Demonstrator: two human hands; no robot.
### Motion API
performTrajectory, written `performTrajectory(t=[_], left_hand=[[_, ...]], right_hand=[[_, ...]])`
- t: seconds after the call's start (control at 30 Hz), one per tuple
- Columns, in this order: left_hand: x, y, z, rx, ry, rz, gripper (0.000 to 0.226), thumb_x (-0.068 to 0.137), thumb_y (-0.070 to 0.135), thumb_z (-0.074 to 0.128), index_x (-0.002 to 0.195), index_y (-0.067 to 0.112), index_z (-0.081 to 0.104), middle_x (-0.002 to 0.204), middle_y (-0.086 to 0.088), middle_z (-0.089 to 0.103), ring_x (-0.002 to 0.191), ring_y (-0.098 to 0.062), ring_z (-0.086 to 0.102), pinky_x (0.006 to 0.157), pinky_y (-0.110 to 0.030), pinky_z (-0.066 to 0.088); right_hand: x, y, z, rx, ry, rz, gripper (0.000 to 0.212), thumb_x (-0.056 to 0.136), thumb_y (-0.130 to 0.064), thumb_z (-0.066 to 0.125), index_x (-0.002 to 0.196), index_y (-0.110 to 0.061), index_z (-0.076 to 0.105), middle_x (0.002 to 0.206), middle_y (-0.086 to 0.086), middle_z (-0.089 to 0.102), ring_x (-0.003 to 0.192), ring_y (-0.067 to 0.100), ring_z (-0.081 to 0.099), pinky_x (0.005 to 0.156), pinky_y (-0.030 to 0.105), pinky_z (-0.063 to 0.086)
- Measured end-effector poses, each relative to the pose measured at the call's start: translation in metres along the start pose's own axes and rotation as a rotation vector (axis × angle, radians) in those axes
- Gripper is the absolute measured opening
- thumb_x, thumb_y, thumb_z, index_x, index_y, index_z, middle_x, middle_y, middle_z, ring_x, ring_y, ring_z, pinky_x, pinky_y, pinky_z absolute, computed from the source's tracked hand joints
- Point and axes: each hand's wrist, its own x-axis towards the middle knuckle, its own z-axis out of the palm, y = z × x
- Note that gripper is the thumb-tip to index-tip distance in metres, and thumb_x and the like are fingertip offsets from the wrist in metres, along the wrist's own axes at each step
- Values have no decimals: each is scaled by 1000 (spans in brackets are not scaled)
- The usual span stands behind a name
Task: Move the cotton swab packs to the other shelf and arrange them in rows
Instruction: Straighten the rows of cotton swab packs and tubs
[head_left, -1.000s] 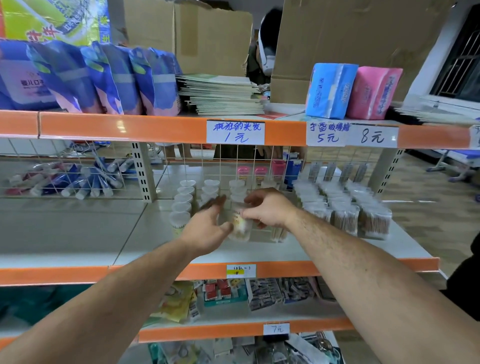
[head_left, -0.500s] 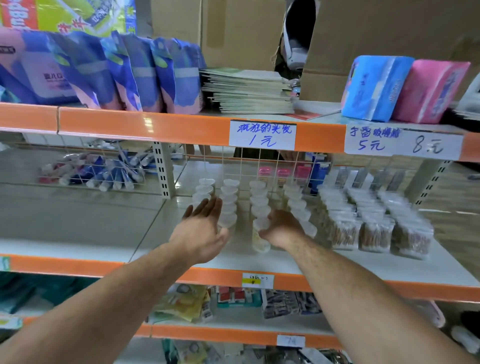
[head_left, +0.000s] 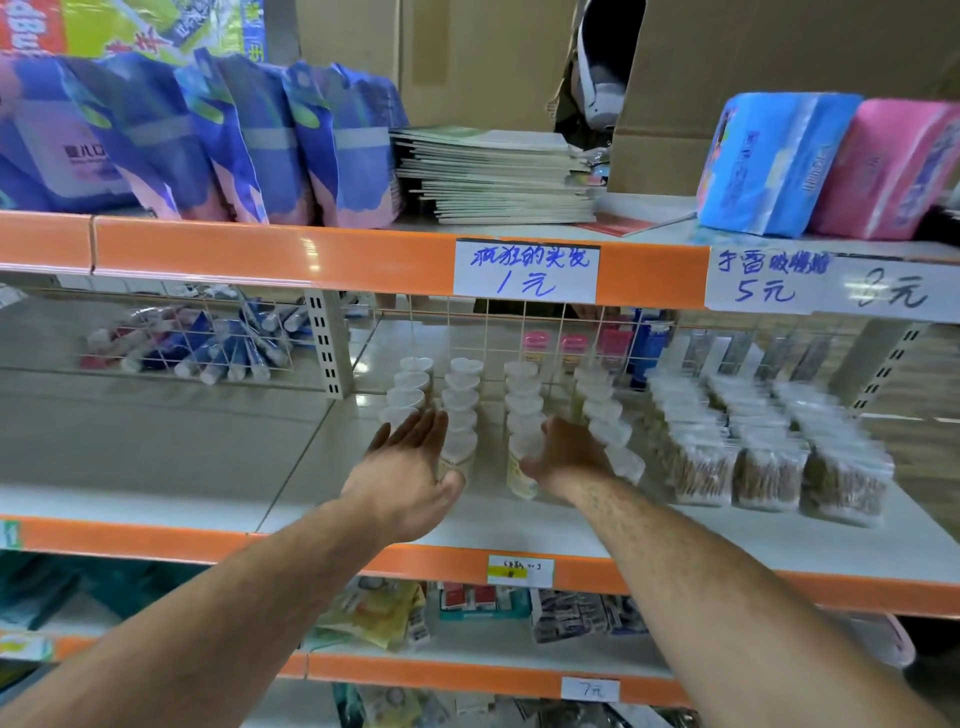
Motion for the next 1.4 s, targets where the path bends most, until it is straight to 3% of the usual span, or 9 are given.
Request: performTrajectory(t=[0.27,0.47,0.53,0.6,0.7,0.83,1.07,1.27,1.4], left_hand=[[1,5,4,7,-36,13,73,97,49,24,158,20,-5,165,3,-4,151,-9,-5,124,-35,0],[6,22,1,23,-40,71,73,98,49,22,158,18,-4,165,1,-4,152,-12,-3,123,-35,0],[8,34,2,17,-26,114,74,96,50,21,158,16,-1,166,-3,2,152,-15,3,124,-38,7],[9,49,6,-6,-20,156,74,97,49,25,158,14,4,165,-5,10,151,-18,10,123,-39,12],[8,73,14,-15,-29,229,73,99,48,28,158,15,3,166,-3,6,152,-16,6,123,-39,6],[5,96,21,-37,-33,278,74,97,49,29,158,16,5,166,-2,5,152,-16,4,123,-38,8],[3,126,13,-4,-16,224,72,98,46,29,158,13,6,165,-3,7,152,-15,4,123,-37,7],[2,147,7,56,-19,40,72,99,47,27,158,15,3,166,-1,3,152,-15,2,123,-37,6],[-3,153,7,42,-7,-86,73,98,50,27,158,16,3,166,-1,4,152,-15,1,123,-39,2]], right_hand=[[-11,0,-9,-15,-4,22,49,81,-45,66,122,-20,52,108,-3,63,87,17,59,72,31,51],[-53,1,-36,-79,80,-122,41,81,-56,53,115,-33,59,101,-7,66,83,14,59,65,27,49],[-74,5,-45,-92,69,-160,34,83,-56,51,108,-35,60,96,-7,67,87,18,62,69,28,52],[-94,13,-53,-120,57,-156,39,87,-56,51,116,-33,61,110,-3,67,101,22,62,78,30,51],[-112,33,-58,-200,20,-72,60,89,-57,50,140,-25,50,142,4,51,129,24,47,101,34,41],[-121,65,-60,-223,2,8,68,90,-60,47,148,-25,39,153,2,38,141,22,31,111,38,34],[-103,107,-69,-235,-1,-8,66,87,-60,50,141,-22,49,141,0,51,127,21,49,100,36,46],[-61,124,-76,-228,-56,-128,37,79,-58,53,94,-27,65,92,-2,67,83,22,62,66,28,51],[-38,125,-76,-265,-99,-251,52,89,-49,58,131,-20,54,124,6,60,106,25,60,75,25,45]])
